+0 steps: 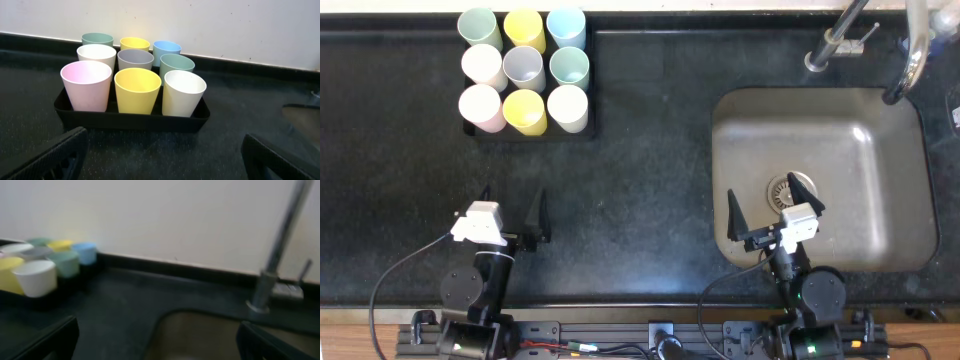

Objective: Store Cups

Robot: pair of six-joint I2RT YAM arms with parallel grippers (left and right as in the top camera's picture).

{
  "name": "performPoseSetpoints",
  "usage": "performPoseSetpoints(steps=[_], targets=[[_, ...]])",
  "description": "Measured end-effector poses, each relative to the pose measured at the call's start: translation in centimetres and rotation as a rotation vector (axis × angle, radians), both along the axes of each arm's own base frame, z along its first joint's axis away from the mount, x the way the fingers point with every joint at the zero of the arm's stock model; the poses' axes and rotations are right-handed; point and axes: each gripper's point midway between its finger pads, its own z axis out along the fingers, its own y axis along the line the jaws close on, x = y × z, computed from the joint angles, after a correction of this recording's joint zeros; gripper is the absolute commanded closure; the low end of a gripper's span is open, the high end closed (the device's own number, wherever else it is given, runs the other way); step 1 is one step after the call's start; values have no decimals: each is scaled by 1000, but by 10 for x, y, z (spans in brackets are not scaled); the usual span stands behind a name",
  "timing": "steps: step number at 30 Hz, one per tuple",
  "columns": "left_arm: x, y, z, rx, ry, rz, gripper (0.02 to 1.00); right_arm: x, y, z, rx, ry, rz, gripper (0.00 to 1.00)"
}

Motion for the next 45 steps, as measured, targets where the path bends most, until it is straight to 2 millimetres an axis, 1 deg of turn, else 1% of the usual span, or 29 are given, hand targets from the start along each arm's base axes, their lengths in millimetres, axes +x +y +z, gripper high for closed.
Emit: performPoseSetpoints(steps=[2, 6, 11, 45], targets=[[0, 0, 0, 0, 0, 0, 18, 2, -7, -7, -5, 27, -40, 3], [0, 0, 0, 0, 0, 0, 18, 3, -15, -7, -4, 28, -85, 3], [0, 0, 0, 0, 0, 0, 20, 4, -18, -7, -4, 28, -106, 7], [0, 0, 0, 0, 0, 0, 18, 4, -19, -7, -4, 29, -111, 3]])
